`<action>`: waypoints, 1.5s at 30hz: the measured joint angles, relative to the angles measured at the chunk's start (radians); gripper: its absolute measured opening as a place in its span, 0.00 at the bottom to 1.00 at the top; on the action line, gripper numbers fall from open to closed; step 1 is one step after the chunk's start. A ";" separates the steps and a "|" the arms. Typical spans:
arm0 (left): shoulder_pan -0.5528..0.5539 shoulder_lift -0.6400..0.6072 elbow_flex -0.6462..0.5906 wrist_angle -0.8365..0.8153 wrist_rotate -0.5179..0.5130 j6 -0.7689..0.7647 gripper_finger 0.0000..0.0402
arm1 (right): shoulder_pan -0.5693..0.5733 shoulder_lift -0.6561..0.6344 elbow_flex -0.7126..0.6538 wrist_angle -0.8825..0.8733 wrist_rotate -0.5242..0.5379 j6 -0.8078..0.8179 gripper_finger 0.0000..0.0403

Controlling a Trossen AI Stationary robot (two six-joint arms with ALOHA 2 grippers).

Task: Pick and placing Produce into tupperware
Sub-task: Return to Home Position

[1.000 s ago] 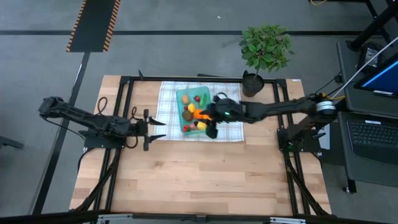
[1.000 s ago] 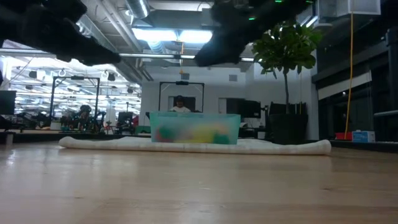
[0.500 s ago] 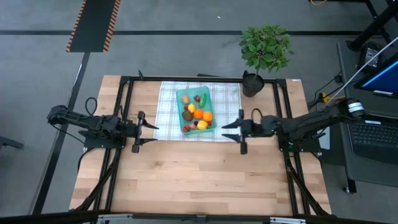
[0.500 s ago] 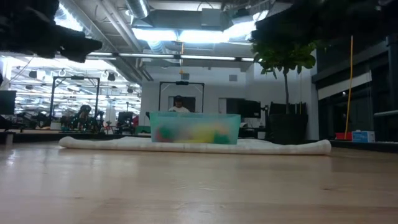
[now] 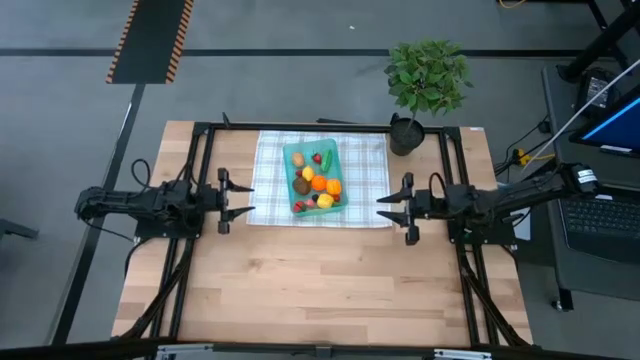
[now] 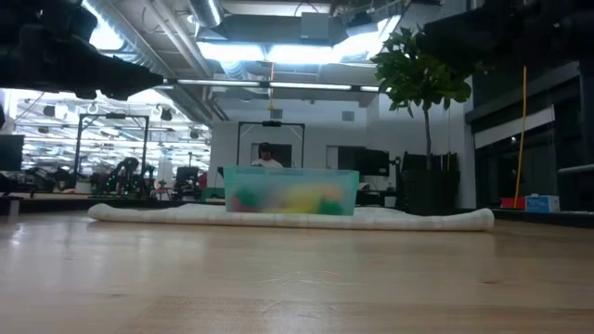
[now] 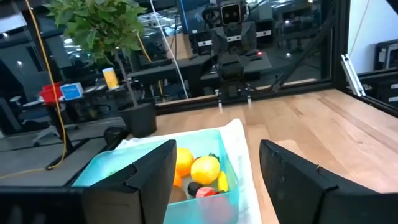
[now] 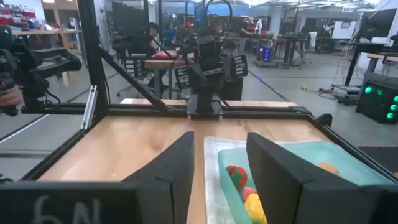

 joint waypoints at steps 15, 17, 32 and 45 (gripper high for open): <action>0.138 0.000 0.000 -0.037 0.103 -0.046 0.55 | -0.014 -0.113 -0.178 0.105 -0.001 -0.026 0.37; 0.139 0.000 0.000 -0.037 0.101 -0.050 0.55 | -0.020 -0.121 -0.202 0.119 -0.001 -0.025 0.37; 0.139 0.000 0.000 -0.037 0.094 -0.049 0.55 | -0.054 -0.134 -0.231 -0.002 -0.001 0.000 0.37; 0.139 0.000 0.000 -0.037 0.093 -0.049 0.55 | -0.054 -0.137 -0.231 -0.019 -0.001 0.003 0.37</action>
